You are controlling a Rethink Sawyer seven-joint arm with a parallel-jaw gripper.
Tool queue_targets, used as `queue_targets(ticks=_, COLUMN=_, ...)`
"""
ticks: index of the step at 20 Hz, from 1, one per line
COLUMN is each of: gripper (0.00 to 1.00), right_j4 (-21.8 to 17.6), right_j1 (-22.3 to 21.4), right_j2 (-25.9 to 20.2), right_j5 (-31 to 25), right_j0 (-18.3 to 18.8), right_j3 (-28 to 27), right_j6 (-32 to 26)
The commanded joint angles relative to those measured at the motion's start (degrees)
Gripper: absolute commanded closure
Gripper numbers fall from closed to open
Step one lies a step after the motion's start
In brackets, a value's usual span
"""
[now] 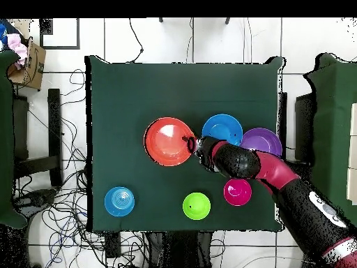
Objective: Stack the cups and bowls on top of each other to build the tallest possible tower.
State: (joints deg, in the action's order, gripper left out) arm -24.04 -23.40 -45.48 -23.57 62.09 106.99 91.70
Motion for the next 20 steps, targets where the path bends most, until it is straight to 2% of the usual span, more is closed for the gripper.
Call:
queue_targets(ticks=1, gripper=0.0, right_j4=-5.4, right_j1=0.0, right_j2=4.2, right_j5=-6.2, right_j0=-1.5, right_j3=-5.8, right_j6=-6.6)
queue_targets(ticks=20, gripper=0.0, right_j4=-4.2, right_j1=-1.2, right_j2=3.6, right_j5=-7.8, right_j0=-1.5, right_j3=-5.7, right_j6=-6.0)
